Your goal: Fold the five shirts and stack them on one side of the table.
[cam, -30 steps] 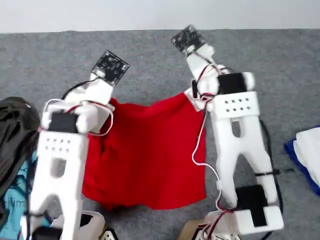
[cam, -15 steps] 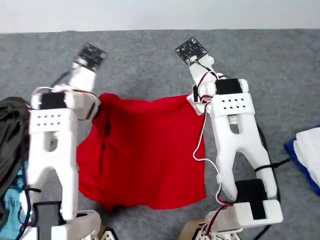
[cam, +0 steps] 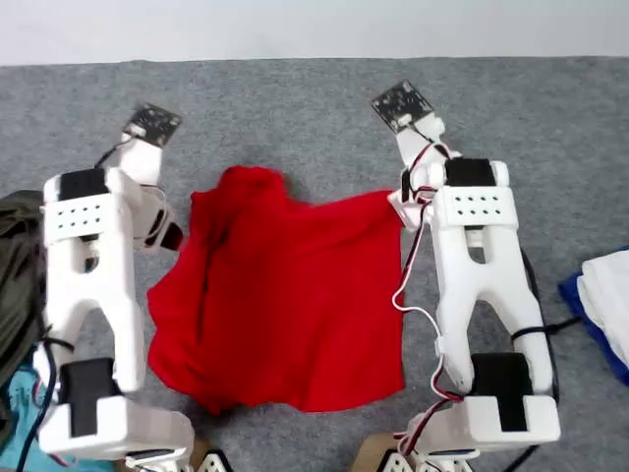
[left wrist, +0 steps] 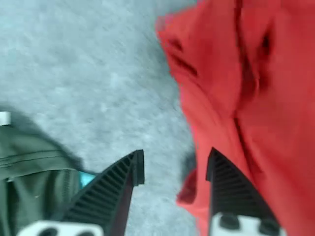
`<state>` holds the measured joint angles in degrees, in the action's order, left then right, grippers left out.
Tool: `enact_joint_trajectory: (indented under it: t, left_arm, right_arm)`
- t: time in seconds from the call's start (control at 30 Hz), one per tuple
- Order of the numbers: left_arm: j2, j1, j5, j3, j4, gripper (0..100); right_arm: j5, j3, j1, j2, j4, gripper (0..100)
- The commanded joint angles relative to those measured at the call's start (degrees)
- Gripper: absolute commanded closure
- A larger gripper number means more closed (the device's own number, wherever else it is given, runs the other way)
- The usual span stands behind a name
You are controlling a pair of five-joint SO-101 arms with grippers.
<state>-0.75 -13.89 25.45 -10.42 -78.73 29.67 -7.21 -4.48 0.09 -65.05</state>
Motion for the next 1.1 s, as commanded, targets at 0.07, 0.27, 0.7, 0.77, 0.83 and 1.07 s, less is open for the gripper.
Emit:
enact_joint_trajectory:
  t: [0.07,0.27,0.7,0.77,0.83,1.07]
  left_arm:
    - [-2.73,3.87,0.53,2.07,-0.88,79]
    - [-4.04,7.82,0.53,2.42,5.01,79]
    - [-4.13,14.07,0.70,2.42,18.11,79]
    - [-4.22,14.86,0.79,2.42,19.87,79]
    - [-4.57,15.74,0.79,2.33,21.63,79]
    - [-13.80,17.49,0.88,6.90,23.74,79]
  right_arm:
    - [0.70,-2.81,0.75,-0.84,1.19,98.7]
    - [0.62,-4.57,0.57,-0.40,1.10,98.7]
    - [0.53,-4.66,0.22,-0.48,-0.57,98.7]
    - [0.44,-4.75,0.22,-0.48,-0.84,98.7]
    - [0.44,-5.45,0.22,-0.66,-1.36,98.7]
    - [0.44,-7.03,0.22,-0.92,-1.89,98.7]
